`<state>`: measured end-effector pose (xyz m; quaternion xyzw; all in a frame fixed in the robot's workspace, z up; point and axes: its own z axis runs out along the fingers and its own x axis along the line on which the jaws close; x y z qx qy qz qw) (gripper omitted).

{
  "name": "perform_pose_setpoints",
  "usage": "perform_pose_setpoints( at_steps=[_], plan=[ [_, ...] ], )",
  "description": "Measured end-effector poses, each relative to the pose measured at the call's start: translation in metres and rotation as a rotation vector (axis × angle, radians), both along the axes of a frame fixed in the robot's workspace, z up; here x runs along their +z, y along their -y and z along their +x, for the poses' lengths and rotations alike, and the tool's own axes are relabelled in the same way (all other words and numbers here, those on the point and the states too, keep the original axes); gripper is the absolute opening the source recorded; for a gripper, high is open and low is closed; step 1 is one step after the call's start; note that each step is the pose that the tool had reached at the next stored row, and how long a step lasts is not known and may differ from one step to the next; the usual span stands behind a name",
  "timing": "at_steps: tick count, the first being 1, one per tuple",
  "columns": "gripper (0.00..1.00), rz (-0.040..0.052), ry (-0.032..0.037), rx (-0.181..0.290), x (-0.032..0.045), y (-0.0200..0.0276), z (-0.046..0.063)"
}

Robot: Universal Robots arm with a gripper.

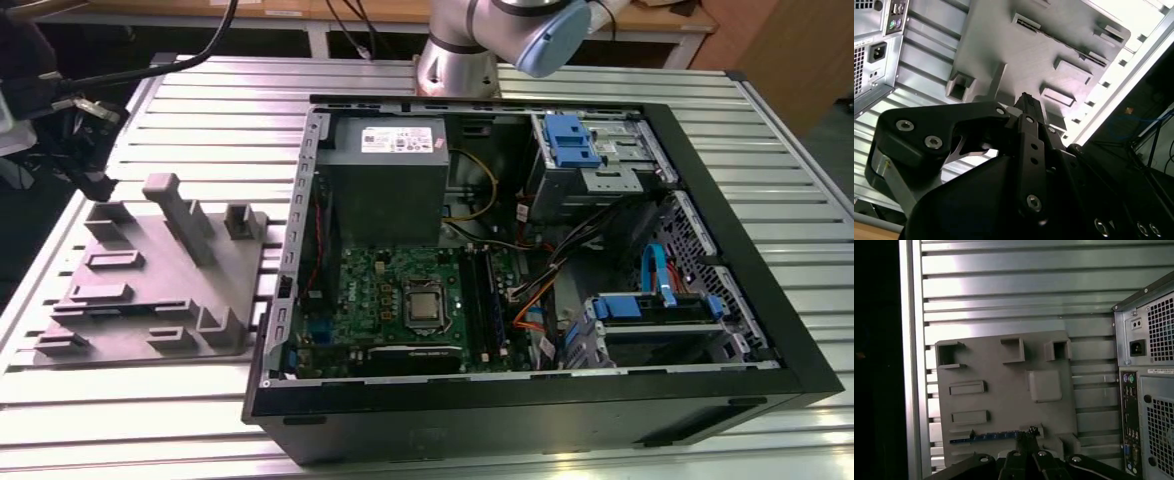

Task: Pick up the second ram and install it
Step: 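Reach for the second ram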

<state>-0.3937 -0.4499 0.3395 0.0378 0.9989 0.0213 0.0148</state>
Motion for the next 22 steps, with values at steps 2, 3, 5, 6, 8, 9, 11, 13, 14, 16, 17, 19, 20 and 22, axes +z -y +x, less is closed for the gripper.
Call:
perform_pose_setpoints(
  at_steps=[2,3,5,6,8,9,11,13,14,16,17,19,20,22],
  plan=[
    [0.07,0.0000,0.0000,0.000,-0.0019,0.0009,-0.002],
    [0.07,0.0001,0.0000,0.000,-0.0029,0.0016,-0.004],
    [0.07,0.0000,-0.0001,0.000,-0.0047,0.0032,-0.006],
    [0.07,0.0000,-0.0001,0.000,-0.0056,0.0037,-0.007],
    [0.07,0.0000,0.0000,0.000,-0.0074,0.0046,-0.010],
    [0.07,-0.0001,-0.0001,0.000,-0.0084,0.0051,-0.011],
    [0.07,-0.0001,-0.0001,0.000,-0.0103,0.0067,-0.014],
    [0.07,-0.0001,-0.0002,0.000,-0.0122,0.0083,-0.017],
    [0.07,-0.0001,-0.0001,0.000,-0.0132,0.0090,-0.018],
    [0.07,0.0000,0.0000,0.000,-0.0153,0.0105,-0.020],
    [0.07,0.0000,0.0000,0.000,-0.0166,0.0114,-0.021],
    [0.07,0.0000,-0.0001,0.000,-0.0191,0.0139,-0.023],
    [0.07,0.0000,-0.0001,0.000,-0.0204,0.0153,-0.024],
    [0.07,0.0000,-0.0001,0.000,-0.0235,0.0182,-0.025]
  ],
)
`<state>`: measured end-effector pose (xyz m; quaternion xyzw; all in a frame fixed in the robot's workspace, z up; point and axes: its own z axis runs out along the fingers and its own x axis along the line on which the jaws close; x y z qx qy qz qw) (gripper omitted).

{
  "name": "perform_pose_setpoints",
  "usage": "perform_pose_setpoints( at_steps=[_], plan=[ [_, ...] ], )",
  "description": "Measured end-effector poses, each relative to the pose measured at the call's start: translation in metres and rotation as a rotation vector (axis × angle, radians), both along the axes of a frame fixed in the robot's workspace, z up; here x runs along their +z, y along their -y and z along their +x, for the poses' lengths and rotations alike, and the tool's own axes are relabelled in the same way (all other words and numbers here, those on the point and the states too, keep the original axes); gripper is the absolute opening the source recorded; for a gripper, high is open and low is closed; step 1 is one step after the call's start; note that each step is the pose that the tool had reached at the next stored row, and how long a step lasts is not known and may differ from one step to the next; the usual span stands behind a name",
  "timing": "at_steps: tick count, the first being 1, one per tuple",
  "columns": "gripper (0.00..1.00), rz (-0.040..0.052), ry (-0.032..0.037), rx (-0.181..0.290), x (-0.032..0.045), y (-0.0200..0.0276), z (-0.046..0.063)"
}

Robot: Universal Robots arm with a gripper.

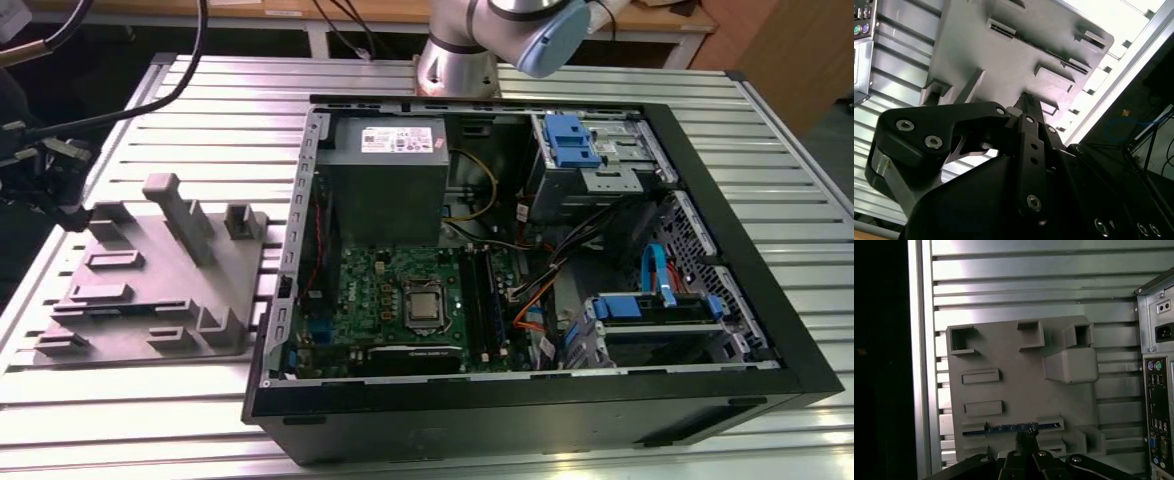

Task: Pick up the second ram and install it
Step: 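Reach for the second ram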

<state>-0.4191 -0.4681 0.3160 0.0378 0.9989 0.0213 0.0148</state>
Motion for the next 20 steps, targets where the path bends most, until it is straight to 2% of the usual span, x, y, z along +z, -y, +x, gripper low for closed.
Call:
perform_pose_setpoints(
  at_steps=[9,20],
  plan=[
    [0.07,0.0000,-0.0003,0.000,-0.0162,0.0097,-0.001],
    [0.07,-0.0005,-0.0005,0.000,-0.0308,0.0103,-0.007]
  ],
)
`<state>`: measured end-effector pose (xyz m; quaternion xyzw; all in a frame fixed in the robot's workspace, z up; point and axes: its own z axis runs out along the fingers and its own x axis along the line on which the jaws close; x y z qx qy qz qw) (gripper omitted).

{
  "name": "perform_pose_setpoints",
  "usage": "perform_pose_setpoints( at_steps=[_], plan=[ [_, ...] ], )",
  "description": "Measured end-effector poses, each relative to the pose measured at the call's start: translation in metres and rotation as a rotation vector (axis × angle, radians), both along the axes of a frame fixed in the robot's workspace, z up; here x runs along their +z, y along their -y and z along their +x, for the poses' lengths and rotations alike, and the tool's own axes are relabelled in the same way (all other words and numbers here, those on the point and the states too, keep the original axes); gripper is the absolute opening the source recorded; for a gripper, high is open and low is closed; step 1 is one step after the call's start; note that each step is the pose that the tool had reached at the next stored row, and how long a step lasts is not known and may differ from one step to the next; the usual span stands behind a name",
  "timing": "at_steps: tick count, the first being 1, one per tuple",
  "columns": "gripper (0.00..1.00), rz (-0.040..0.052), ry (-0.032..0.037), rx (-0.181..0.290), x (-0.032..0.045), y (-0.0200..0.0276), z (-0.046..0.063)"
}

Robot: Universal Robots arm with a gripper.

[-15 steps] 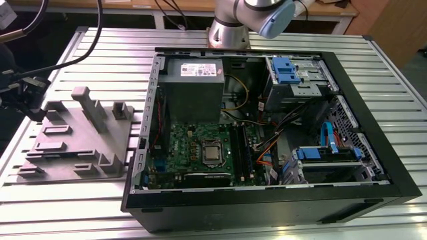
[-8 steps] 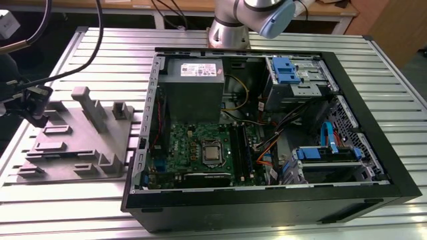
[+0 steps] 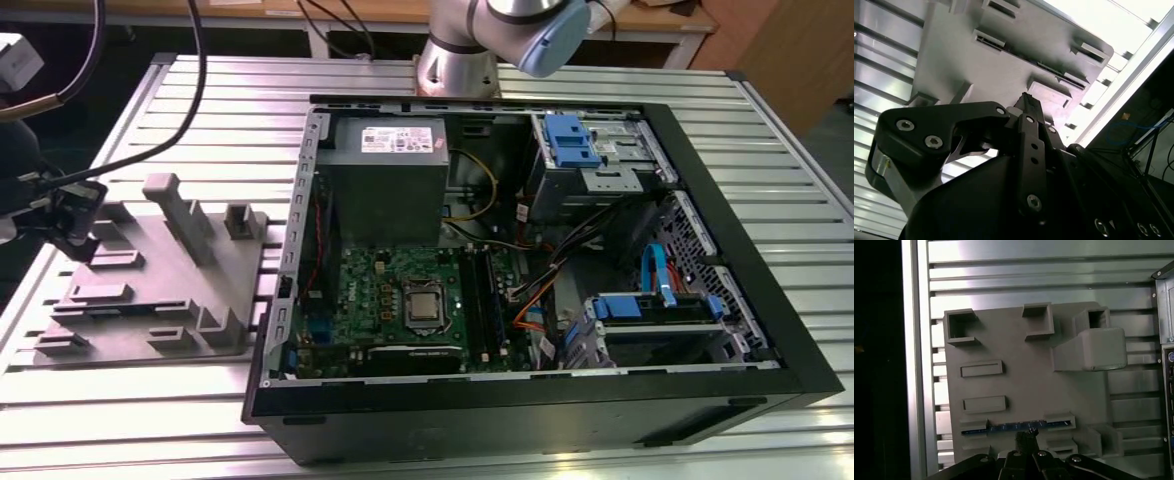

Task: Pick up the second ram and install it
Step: 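Reach for the second ram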

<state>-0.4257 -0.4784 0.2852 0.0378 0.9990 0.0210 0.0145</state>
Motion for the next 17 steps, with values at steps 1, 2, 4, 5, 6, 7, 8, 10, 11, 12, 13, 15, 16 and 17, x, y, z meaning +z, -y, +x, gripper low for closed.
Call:
perform_pose_setpoints(
  at_steps=[1,2,4,5,6,7,8,10,11,12,13,15,16,17],
  plan=[
    [0.07,0.0001,0.0001,0.000,-0.0008,0.0000,-0.001],
    [0.07,0.0001,0.0001,0.000,-0.0015,0.0001,-0.002],
    [0.07,0.0002,0.0002,0.000,-0.0032,0.0004,-0.003],
    [0.07,0.0002,0.0002,0.000,-0.0040,0.0005,-0.004],
    [0.07,0.0003,0.0002,0.000,-0.0048,0.0005,-0.004],
    [0.07,0.0002,0.0001,0.000,-0.0062,0.0007,-0.005],
    [0.07,0.0001,0.0002,0.000,-0.0071,0.0008,-0.005],
    [0.07,-0.0001,0.0001,0.000,-0.0089,0.0009,-0.005],
    [0.07,-0.0003,0.0000,0.000,-0.0096,0.0009,-0.005],
    [0.07,-0.0003,0.0001,0.000,-0.0105,0.0009,-0.005],
    [0.07,-0.0003,0.0001,0.000,-0.0113,0.0010,-0.005],
    [0.07,-0.0003,0.0000,0.000,-0.0130,0.0014,-0.005],
    [0.07,-0.0003,0.0000,0.000,-0.0137,0.0016,-0.005],
    [0.07,-0.0002,0.0001,0.000,-0.0144,0.0017,-0.005]
  ],
)
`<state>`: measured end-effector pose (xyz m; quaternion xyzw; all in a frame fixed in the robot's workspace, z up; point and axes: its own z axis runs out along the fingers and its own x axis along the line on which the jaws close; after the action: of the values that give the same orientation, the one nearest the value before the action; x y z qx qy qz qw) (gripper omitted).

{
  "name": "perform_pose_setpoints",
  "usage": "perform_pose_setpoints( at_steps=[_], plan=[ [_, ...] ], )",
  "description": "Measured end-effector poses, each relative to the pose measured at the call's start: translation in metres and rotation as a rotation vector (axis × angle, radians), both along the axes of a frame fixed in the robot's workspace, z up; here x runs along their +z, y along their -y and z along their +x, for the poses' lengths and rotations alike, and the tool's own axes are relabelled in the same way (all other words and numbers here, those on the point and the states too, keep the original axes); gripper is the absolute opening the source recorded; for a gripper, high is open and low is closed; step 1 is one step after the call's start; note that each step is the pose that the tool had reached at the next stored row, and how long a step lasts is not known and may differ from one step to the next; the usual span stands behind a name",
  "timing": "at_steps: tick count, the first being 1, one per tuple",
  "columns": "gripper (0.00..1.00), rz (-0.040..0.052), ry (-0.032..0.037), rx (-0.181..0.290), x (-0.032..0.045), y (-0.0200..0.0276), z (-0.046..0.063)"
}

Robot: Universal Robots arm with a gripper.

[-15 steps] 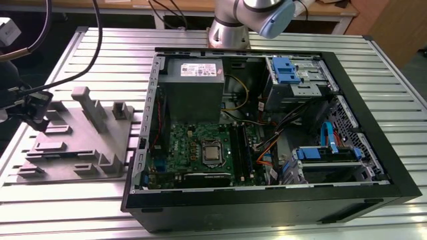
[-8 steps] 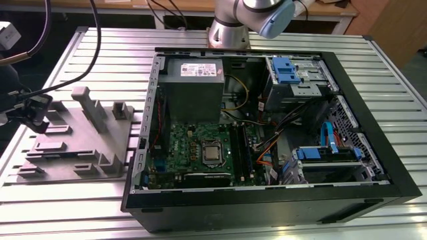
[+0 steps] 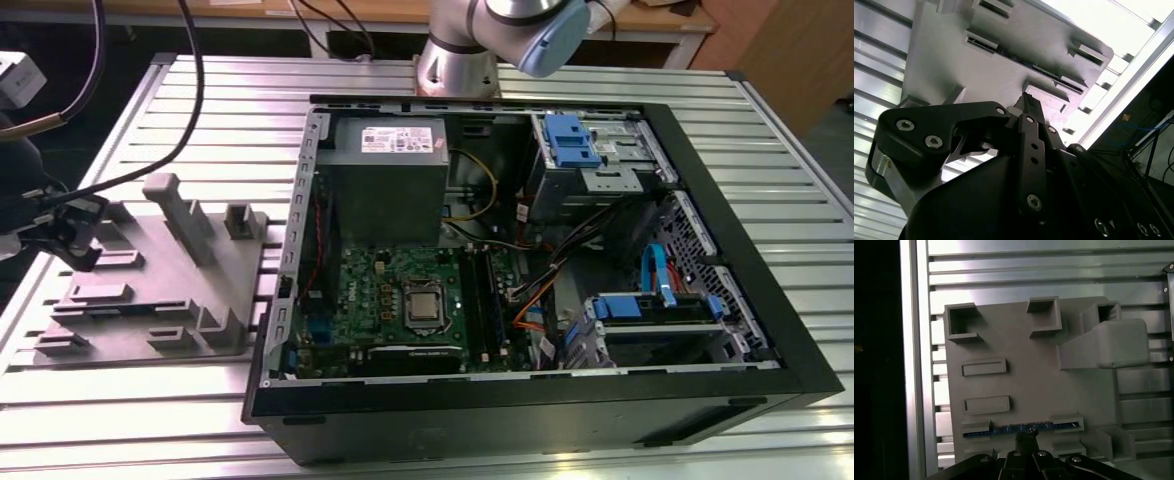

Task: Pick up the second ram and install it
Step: 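Reach for the second ram, then pick up the second ram and move it above second insertion slot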

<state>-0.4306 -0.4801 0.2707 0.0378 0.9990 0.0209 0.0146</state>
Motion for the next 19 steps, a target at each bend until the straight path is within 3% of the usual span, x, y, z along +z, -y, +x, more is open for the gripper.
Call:
perform_pose_setpoints(
  at_steps=[5,19],
  plan=[
    [0.07,-0.0001,-0.0001,0.000,-0.0034,0.0004,0.0000],
    [0.07,0.0000,0.0000,0.000,-0.0042,0.0005,-0.0004]
  ],
)
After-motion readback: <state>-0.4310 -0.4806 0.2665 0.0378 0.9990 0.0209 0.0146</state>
